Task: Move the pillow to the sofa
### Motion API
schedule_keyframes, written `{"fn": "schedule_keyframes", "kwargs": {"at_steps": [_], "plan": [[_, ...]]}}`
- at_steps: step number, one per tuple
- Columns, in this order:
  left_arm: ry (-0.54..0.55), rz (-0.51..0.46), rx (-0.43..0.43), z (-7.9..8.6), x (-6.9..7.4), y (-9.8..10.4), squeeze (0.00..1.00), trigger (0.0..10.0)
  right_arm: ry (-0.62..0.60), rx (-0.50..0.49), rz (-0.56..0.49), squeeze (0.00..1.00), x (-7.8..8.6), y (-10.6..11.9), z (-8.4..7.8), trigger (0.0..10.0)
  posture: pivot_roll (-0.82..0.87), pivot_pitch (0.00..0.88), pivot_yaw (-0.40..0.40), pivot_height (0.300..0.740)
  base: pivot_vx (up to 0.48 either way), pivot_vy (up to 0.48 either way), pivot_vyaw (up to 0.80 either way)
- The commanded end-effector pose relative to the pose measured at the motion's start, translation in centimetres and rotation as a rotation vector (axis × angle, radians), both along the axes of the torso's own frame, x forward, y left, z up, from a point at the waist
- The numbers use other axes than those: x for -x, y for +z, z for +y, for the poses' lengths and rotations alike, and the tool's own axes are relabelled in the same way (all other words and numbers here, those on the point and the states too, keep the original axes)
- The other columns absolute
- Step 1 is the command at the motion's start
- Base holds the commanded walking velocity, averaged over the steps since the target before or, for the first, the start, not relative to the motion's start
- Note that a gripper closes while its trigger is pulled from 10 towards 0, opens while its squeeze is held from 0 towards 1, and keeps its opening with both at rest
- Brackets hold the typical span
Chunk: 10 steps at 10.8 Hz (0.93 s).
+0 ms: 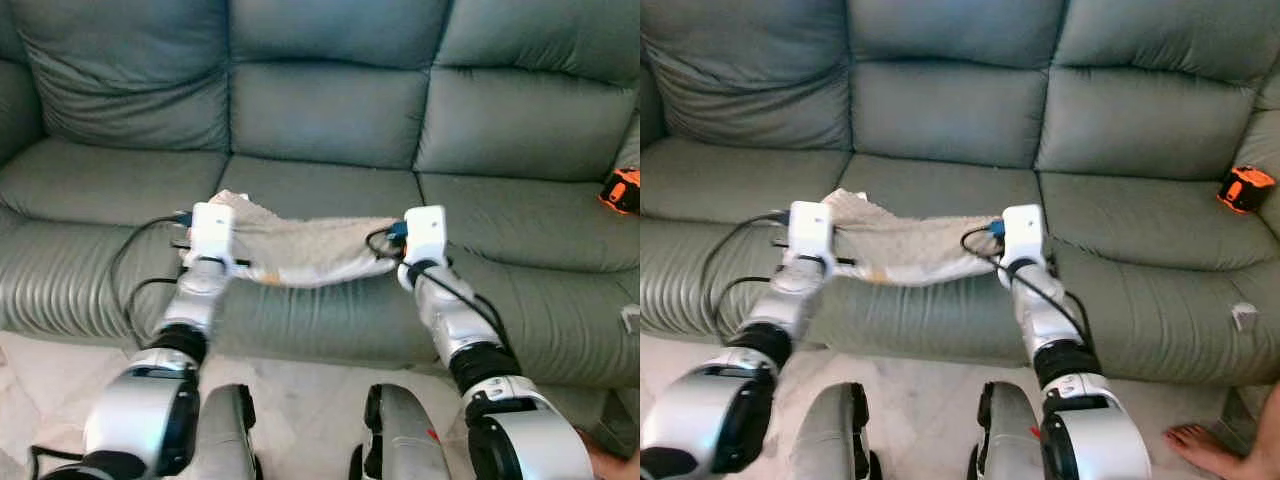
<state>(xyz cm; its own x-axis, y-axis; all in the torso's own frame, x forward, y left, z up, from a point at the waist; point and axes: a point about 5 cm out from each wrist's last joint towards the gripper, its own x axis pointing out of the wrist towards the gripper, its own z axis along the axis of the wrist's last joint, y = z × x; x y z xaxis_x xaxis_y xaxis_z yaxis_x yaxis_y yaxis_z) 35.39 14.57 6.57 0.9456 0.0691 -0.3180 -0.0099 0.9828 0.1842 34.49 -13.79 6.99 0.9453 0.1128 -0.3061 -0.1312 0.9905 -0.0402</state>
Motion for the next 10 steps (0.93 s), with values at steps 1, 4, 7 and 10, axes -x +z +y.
{"fn": "schedule_keyframes", "kwargs": {"at_steps": [1, 4, 7, 10], "plan": [[-0.051, 0.005, 0.0, -1.2, -0.2, 0.2, 0.0, 10.0, 0.003, 0.016, -0.017, 0.0, -0.4, 0.4, 0.2, 10.0, -0.07, 0.09, -0.053, 0.615, 0.0, 0.0, 0.0], [-0.102, 0.002, 0.023, -3.2, -0.3, 0.3, 1.0, 10.0, -0.026, 0.047, -0.038, 1.0, -0.5, 0.3, -0.8, 10.0, -0.08, 0.081, -0.053, 0.615, 0.0, 0.0, 0.0], [-0.073, -0.067, -0.075, -3.4, -1.2, 1.9, 1.0, 10.0, -0.003, 0.021, -0.037, 1.0, -0.4, 0.0, 0.0, 10.0, -0.08, 0.07, -0.049, 0.615, 0.0, 0.0, 0.0], [-0.076, -0.099, -0.103, -3.8, -1.4, 2.3, 1.0, 10.0, 0.009, 0.022, -0.028, 1.0, -0.2, -0.4, 0.2, 10.0, -0.08, 0.066, -0.047, 0.615, 0.0, 0.0, 0.0]]}}
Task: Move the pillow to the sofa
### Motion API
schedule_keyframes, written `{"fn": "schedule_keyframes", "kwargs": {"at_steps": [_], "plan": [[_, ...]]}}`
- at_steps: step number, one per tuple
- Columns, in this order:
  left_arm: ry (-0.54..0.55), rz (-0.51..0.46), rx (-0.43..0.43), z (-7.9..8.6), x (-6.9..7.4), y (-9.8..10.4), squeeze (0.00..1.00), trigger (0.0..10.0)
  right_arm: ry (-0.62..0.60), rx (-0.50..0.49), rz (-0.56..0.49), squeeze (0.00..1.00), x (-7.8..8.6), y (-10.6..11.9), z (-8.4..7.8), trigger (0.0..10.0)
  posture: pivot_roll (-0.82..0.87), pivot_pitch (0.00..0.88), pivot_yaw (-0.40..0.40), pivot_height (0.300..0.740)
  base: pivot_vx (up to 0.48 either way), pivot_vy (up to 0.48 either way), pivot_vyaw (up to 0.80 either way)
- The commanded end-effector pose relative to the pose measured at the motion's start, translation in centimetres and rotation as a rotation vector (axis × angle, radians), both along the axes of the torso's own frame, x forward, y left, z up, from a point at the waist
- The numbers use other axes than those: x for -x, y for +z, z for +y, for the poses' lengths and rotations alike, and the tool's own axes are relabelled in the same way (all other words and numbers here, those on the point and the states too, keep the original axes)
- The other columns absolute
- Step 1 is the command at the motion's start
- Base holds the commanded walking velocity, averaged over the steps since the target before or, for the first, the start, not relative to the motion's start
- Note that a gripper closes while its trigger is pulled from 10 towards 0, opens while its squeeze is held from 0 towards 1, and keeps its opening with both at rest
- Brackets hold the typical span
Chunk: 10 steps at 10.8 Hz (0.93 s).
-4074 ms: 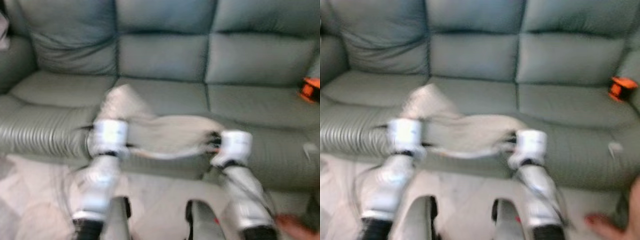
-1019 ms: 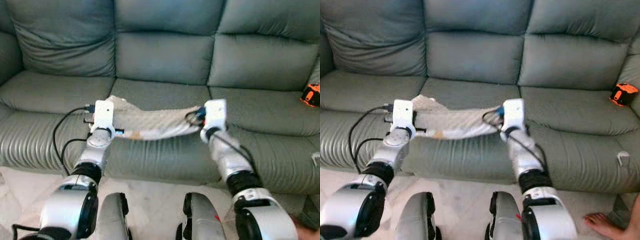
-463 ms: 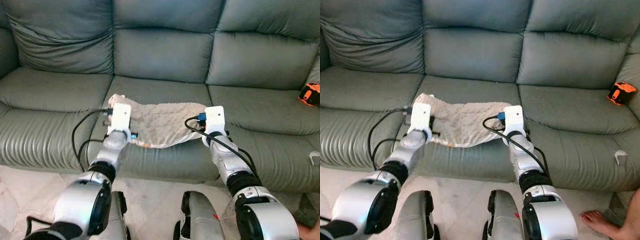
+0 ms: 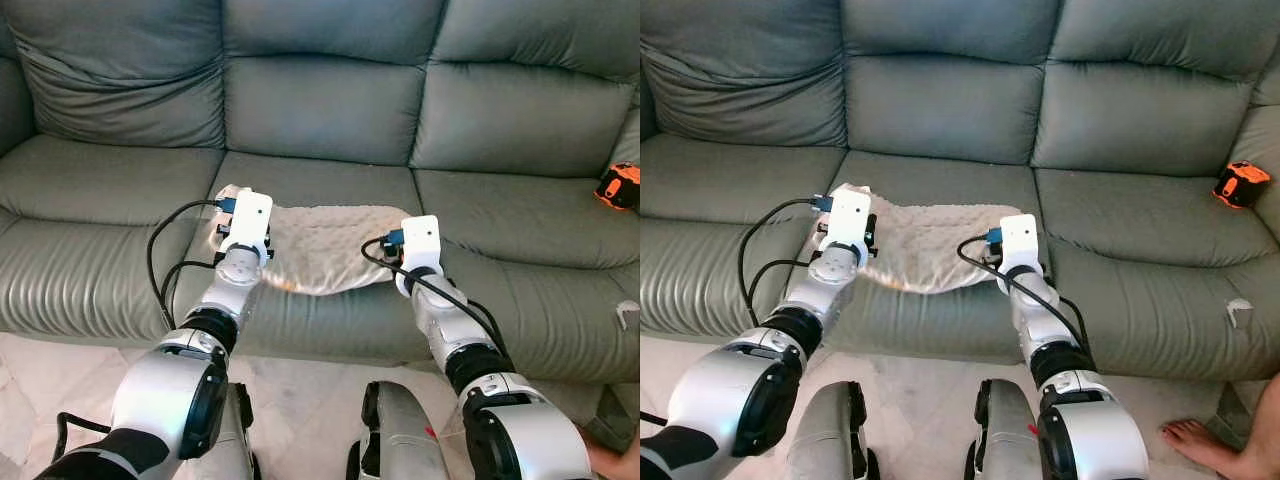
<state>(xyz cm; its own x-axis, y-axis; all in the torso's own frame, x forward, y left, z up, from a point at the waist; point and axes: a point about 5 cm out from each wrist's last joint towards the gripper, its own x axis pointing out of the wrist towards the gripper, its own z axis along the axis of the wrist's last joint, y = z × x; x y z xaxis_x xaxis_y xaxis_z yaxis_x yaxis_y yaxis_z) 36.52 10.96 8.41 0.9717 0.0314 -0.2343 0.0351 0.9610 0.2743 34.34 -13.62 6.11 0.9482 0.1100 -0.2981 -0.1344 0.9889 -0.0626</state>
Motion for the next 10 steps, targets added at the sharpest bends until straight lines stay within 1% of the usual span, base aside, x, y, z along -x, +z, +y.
{"fn": "schedule_keyframes", "kwargs": {"at_steps": [1, 2, 3, 4, 5, 6, 7, 8, 10], "plan": [[-0.016, -0.018, -0.019, -0.5, -0.2, 0.4, 1.0, 10.0, 0.016, 0.006, -0.011, 1.0, -0.2, 0.3, 0.2, 10.0, -0.08, 0.065, -0.047, 0.615, 0.0, 0.0, 0.0], [-0.03, -0.009, -0.017, -1.0, 0.0, 0.2, 1.0, 10.0, -0.002, 0.031, -0.004, 1.0, 0.0, 0.0, 0.0, 10.0, -0.08, 0.063, -0.047, 0.615, 0.0, 0.0, 0.0], [-0.028, 0.004, -0.023, -1.0, 0.2, -0.2, 1.0, 10.0, -0.038, 0.074, 0.01, 1.0, 0.1, -0.3, -0.6, 10.0, -0.08, 0.061, -0.047, 0.615, 0.0, 0.0, 0.0], [-0.036, 0.006, -0.025, -1.1, 0.3, -0.3, 1.0, 10.0, -0.06, 0.087, 0.013, 1.0, 0.1, -0.3, -1.0, 10.0, -0.08, 0.06, -0.048, 0.615, 0.0, 0.0, 0.0], [-0.015, -0.036, 0.007, -0.9, 0.0, 0.3, 1.0, 10.0, -0.039, 0.058, 0.003, 1.0, 0.0, -0.1, -0.6, 10.0, -0.08, 0.056, -0.049, 0.615, 0.0, 0.0, 0.0], [0.005, -0.079, 0.042, -0.6, -0.3, 1.0, 1.0, 10.0, -0.027, 0.066, -0.017, 1.0, 0.0, 0.2, -0.3, 10.0, -0.08, 0.056, -0.049, 0.615, 0.0, 0.0, 0.0], [0.028, -0.147, 0.067, -0.2, -0.4, 1.9, 1.0, 10.0, -0.009, 0.066, -0.044, 1.0, 0.0, 0.5, 0.1, 10.0, -0.08, 0.051, -0.05, 0.615, 0.0, 0.0, 0.0], [0.059, -0.224, 0.052, 0.8, -0.2, 2.4, 1.0, 10.0, 0.042, 0.062, -0.079, 1.0, 0.2, 0.8, 0.9, 10.0, -0.07, 0.049, -0.051, 0.615, 0.0, 0.0, 0.0], [0.129, -0.256, 0.01, 3.1, 0.9, 1.9, 1.0, 10.0, 0.103, 0.042, -0.095, 1.0, 0.6, 0.8, 1.9, 10.0, -0.05, 0.038, -0.054, 0.615, 0.0, 0.0, 0.0]]}}
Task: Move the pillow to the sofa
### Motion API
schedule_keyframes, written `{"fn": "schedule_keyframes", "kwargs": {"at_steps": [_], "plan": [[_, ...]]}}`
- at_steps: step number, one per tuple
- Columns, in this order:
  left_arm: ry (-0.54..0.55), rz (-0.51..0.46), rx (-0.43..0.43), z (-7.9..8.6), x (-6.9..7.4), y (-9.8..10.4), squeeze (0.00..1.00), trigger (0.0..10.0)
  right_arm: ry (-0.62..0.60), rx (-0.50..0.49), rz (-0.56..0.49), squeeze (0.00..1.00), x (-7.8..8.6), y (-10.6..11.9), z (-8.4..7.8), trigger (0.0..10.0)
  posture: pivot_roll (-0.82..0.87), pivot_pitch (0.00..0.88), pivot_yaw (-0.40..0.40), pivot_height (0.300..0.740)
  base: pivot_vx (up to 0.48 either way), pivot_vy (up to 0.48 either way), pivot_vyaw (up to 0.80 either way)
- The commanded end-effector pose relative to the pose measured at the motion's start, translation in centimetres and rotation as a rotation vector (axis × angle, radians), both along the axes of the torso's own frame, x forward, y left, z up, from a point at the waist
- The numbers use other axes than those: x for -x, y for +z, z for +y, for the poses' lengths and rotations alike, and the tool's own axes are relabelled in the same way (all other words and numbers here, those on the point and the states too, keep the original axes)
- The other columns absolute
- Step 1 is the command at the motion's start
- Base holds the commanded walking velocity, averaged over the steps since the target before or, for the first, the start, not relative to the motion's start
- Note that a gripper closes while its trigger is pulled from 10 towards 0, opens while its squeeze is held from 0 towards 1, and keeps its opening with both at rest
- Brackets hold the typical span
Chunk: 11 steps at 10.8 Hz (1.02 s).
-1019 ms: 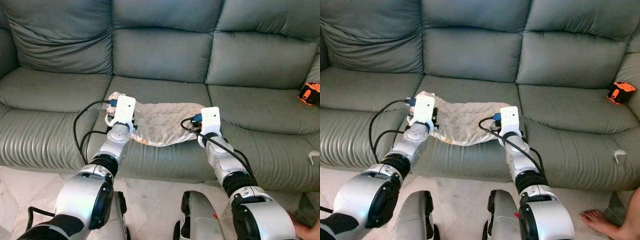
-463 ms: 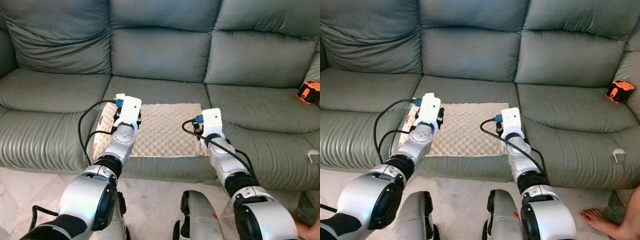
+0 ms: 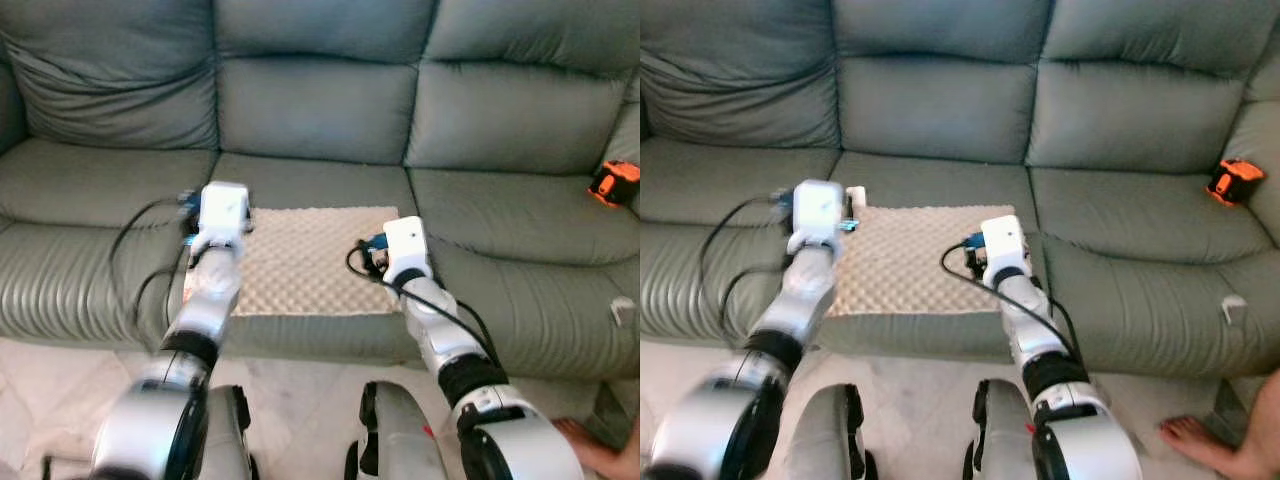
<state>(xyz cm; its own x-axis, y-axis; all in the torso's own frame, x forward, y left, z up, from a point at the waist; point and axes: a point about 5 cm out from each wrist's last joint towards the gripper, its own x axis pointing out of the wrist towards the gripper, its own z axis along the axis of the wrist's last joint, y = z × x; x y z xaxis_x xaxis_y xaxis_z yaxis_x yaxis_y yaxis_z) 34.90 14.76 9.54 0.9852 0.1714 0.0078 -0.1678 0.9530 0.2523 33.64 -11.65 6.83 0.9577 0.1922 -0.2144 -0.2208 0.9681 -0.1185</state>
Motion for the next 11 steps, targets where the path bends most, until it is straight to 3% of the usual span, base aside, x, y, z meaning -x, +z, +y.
{"fn": "schedule_keyframes", "kwargs": {"at_steps": [1, 3, 5, 6, 7, 8, 9, 11], "plan": [[0.033, 0.01, -0.022, 0.9, 0.7, -0.1, 1.0, 10.0, -0.023, -0.024, 0.0, 1.0, 0.3, 0.0, -0.3, 10.0, -0.03, 0.028, -0.057, 0.615, 0.0, 0.0, 0.0], [0.071, 0.157, -0.028, 2.3, 2.9, -2.7, 1.0, 10.0, -0.036, -0.1, 0.031, 1.0, 1.7, 0.0, -0.3, 10.0, -0.03, 0.015, -0.057, 0.615, 0.0, 0.0, 0.0], [0.039, 0.323, -0.07, 2.1, 3.1, -4.9, 0.38, 10.0, -0.042, -0.129, -0.063, 1.0, 4.3, 1.7, -1.1, 10.0, -0.05, 0.014, -0.052, 0.615, 0.0, 0.0, 0.0], [0.025, 0.343, -0.099, 2.3, 3.2, -4.7, 0.32, 10.0, -0.072, -0.165, -0.037, 1.0, 6.7, 1.9, -1.9, 10.0, -0.07, 0.018, -0.043, 0.615, 0.0, 0.0, 0.0], [0.023, 0.34, -0.112, 3.1, 3.4, -3.9, 0.4, 10.0, -0.081, -0.147, 0.008, 1.0, 8.8, 1.3, -2.9, 10.0, -0.08, 0.024, -0.036, 0.615, 0.0, 0.0, 0.0], [0.032, 0.328, -0.144, 4.0, 3.6, -3.3, 0.62, 10.0, -0.104, -0.146, 0.041, 1.0, 9.6, 0.8, -3.6, 10.0, -0.08, 0.026, -0.035, 0.615, 0.0, 0.0, 0.0], [0.05, 0.309, -0.179, 5.3, 4.2, -2.7, 0.67, 10.0, -0.152, -0.179, 0.076, 1.0, 10.0, 0.7, -4.2, 10.0, -0.07, 0.028, -0.032, 0.615, 0.0, 0.0, 0.0], [0.044, 0.333, -0.261, 6.5, 5.5, -2.8, 0.63, 10.0, -0.128, -0.178, 0.114, 1.0, 9.9, 1.0, -3.6, 10.0, -0.04, 0.027, -0.029, 0.615, 0.0, 0.0, 0.0]]}}
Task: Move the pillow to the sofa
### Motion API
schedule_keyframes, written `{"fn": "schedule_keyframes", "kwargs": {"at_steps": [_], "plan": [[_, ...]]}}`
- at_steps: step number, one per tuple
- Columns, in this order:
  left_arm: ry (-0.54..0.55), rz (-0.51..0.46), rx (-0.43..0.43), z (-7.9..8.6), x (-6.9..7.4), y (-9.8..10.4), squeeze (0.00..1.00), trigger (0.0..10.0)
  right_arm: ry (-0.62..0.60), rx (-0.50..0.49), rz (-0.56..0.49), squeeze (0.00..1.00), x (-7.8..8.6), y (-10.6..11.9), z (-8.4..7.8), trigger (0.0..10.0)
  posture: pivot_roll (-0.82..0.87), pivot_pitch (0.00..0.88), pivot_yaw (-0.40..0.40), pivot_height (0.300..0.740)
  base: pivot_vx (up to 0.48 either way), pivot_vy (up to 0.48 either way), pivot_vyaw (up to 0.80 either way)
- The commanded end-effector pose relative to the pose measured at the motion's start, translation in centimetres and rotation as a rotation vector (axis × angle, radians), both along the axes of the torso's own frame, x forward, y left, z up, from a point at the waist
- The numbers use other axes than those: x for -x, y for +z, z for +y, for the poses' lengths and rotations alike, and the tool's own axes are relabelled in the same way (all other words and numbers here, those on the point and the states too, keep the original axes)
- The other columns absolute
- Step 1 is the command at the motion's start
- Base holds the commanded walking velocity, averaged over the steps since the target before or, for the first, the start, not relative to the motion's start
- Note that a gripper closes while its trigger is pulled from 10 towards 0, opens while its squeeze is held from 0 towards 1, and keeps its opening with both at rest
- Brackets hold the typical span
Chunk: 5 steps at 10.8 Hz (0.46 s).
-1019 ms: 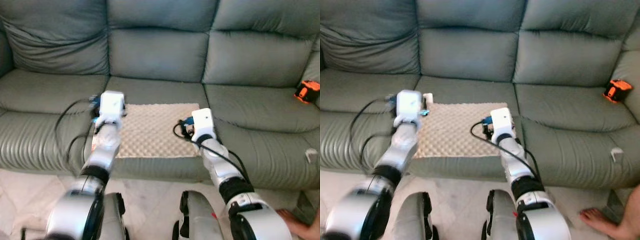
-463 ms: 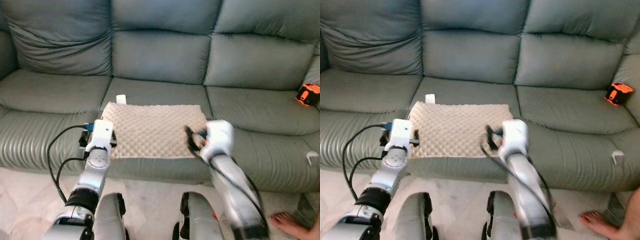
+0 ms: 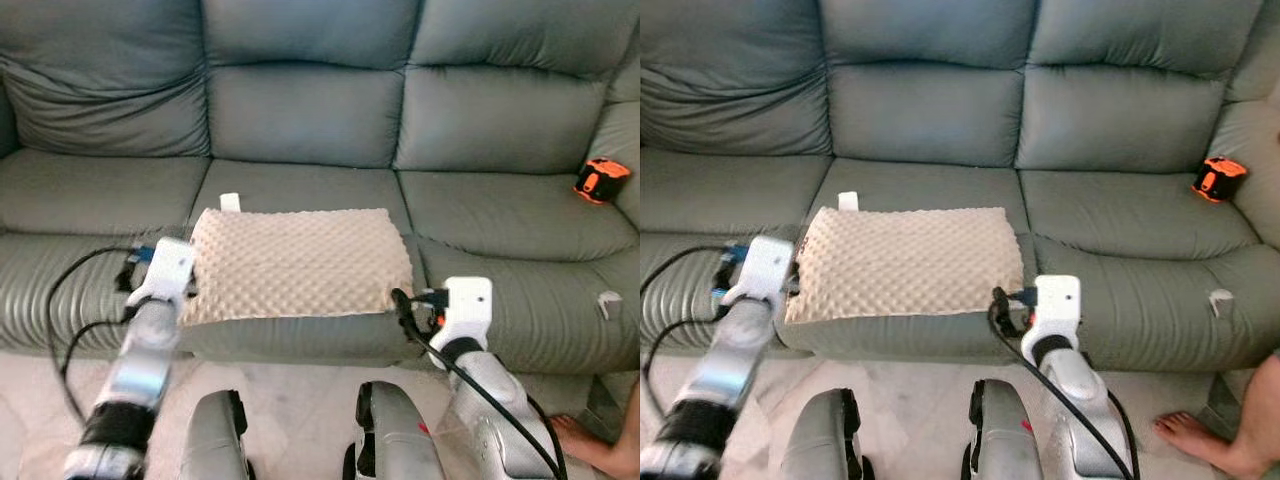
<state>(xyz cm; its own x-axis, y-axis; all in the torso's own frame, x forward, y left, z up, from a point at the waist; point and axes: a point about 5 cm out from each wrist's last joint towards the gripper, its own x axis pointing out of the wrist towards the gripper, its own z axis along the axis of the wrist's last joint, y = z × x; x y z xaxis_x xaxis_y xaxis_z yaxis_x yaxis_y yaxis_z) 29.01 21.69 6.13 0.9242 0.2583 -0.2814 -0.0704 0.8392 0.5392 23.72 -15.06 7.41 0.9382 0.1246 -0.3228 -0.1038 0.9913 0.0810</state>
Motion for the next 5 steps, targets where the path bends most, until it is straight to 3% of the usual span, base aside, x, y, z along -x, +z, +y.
{"fn": "schedule_keyframes", "kwargs": {"at_steps": [1, 2, 5], "plan": [[-0.048, 0.062, -0.027, -0.3, 0.5, -0.6, 0.53, 10.0, 0.009, -0.022, 0.048, 0.92, 0.0, 0.1, 0.5, 10.0, -0.04, 0.028, -0.032, 0.615, 0.0, 0.0, 0.0], [-0.092, 0.112, -0.051, -0.7, 0.6, -1.2, 0.01, 10.0, 0.034, -0.031, 0.061, 0.0, 0.0, 0.2, 0.9, 10.0, -0.04, 0.031, -0.031, 0.615, 0.0, 0.0, 0.0], [-0.223, 0.215, -0.087, -1.8, 0.7, -2.0, 0.0, 10.0, 0.025, -0.039, 0.091, 0.0, -0.1, 0.3, 0.8, 10.0, -0.05, 0.038, -0.022, 0.615, 0.0, 0.0, 0.0]]}}
